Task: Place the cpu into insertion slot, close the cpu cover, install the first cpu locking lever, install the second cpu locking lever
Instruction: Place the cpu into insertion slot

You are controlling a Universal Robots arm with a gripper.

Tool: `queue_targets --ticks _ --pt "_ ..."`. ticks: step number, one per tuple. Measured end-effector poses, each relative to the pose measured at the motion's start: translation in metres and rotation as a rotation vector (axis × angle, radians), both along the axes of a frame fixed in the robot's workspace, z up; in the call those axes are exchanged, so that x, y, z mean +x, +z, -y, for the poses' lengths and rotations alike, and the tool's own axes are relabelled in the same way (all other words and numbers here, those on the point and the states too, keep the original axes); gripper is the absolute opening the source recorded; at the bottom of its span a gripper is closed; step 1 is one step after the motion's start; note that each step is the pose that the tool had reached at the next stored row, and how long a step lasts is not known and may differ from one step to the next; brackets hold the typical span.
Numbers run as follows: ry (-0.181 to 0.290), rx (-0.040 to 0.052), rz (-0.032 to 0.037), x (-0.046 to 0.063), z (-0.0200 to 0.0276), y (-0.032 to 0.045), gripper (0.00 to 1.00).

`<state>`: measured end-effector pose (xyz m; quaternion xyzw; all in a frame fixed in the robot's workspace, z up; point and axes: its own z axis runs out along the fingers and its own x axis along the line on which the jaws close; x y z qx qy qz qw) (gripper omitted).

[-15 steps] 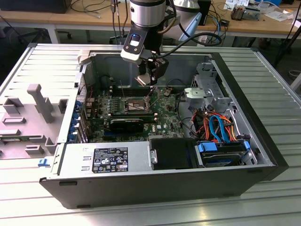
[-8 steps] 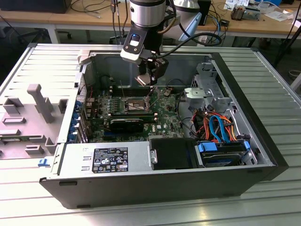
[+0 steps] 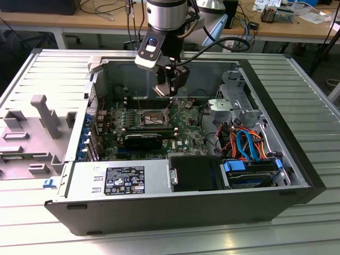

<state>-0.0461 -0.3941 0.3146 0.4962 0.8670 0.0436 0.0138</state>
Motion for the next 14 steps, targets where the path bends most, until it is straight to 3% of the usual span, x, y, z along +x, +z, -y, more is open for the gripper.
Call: queue_targets --ticks 14 --pt "-0.013 0.0000 0.0000 0.0000 0.0000 0.0000 0.54"
